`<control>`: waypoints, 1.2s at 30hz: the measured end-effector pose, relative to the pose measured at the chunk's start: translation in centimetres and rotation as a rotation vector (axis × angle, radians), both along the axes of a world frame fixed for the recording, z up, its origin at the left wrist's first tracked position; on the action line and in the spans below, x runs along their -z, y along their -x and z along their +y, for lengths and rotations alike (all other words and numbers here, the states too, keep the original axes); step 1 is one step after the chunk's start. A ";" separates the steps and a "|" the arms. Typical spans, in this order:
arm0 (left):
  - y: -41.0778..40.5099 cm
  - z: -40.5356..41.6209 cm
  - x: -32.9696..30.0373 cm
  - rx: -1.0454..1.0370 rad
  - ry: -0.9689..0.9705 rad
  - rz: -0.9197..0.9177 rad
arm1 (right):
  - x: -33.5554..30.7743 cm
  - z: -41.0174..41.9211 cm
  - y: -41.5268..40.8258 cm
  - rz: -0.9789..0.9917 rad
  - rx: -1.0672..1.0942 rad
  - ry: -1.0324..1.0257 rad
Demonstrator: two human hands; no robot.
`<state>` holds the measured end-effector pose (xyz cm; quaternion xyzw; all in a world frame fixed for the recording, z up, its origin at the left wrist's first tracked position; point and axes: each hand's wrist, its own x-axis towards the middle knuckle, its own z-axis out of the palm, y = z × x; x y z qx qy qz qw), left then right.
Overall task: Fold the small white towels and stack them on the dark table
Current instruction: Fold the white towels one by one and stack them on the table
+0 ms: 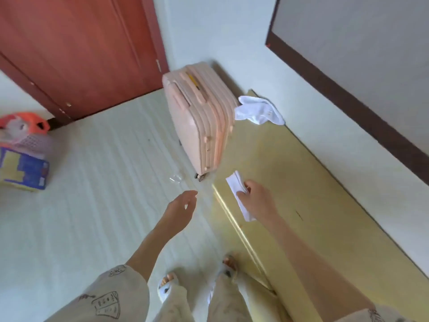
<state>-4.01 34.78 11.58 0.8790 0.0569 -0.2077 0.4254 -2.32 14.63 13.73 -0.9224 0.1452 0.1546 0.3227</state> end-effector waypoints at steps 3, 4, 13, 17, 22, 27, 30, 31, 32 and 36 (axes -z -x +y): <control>3.3 8.9 -2.1 -0.232 0.020 -0.030 | -2.4 9.4 -1.1 -0.061 -0.206 -0.022; 4.7 12.0 -2.7 -0.300 0.017 -0.047 | -3.2 12.9 -1.1 -0.080 -0.274 -0.036; 20.4 40.4 -7.3 -0.814 -0.001 -0.187 | -9.5 45.7 6.7 -0.164 -0.763 -0.273; 26.4 49.7 -9.0 -1.000 0.028 -0.232 | -10.8 57.6 11.0 -0.141 -0.943 -0.317; 30.8 59.6 -9.3 -1.126 0.056 -0.255 | -11.7 70.6 13.5 -0.155 -1.120 -0.331; 32.0 71.2 -9.0 -1.156 0.052 -0.246 | -11.8 83.9 13.5 -0.212 -1.233 -0.345; 31.4 79.5 -9.6 -1.160 0.031 -0.247 | -12.1 92.4 12.7 -0.228 -1.298 -0.364; 31.1 82.2 -9.9 -1.171 0.025 -0.250 | -12.4 95.1 12.4 -0.235 -1.313 -0.362; 30.7 84.8 -10.4 -1.181 0.018 -0.252 | -12.7 97.7 12.2 -0.247 -1.318 -0.366; 29.6 93.6 -11.5 -1.195 0.039 -0.247 | -14.2 107.1 11.2 -0.228 -1.300 -0.424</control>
